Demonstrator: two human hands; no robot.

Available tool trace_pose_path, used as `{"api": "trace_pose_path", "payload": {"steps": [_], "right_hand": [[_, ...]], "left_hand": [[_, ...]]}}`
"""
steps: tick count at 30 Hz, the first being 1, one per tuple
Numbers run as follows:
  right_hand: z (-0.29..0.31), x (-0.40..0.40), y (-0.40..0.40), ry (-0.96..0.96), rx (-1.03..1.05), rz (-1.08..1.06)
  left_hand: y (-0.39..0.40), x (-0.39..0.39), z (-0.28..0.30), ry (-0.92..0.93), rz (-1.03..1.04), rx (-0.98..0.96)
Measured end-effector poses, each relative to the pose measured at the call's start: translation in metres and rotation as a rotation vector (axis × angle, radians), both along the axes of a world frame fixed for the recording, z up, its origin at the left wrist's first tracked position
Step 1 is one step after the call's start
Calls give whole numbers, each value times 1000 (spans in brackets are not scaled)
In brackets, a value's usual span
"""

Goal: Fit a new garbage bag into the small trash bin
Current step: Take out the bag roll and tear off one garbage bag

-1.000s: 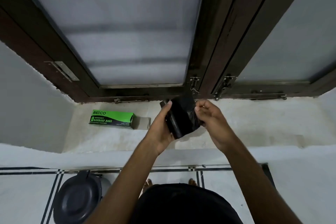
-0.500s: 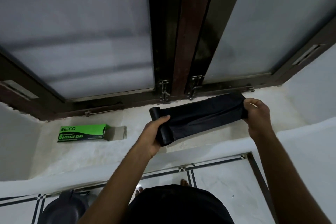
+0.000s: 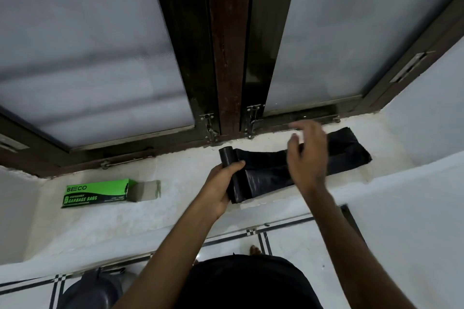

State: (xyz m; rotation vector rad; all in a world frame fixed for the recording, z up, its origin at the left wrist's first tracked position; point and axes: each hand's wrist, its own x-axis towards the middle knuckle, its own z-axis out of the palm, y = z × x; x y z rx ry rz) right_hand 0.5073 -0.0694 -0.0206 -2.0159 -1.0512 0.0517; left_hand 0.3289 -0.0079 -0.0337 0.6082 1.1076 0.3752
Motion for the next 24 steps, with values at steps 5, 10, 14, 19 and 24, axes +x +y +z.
{"api": "trace_pose_path", "payload": {"steps": [5,10,14,19,24], "right_hand": [[-28,-31,21,216,-281,534],[-33,-3,20,-7,-334,500],[-26,33,13,-143,-380,464],[-14,71,6,-205,-408,373],[-25,88,7,-245,-427,373]], "left_hand": [[0,-1,4,-79,12,-25],[7,-18,-1,-145,136,-116],[9,-26,-5,-182,167,-134],[9,-27,-7,-146,105,-99],[3,-18,-8,-18,21,-4]]}}
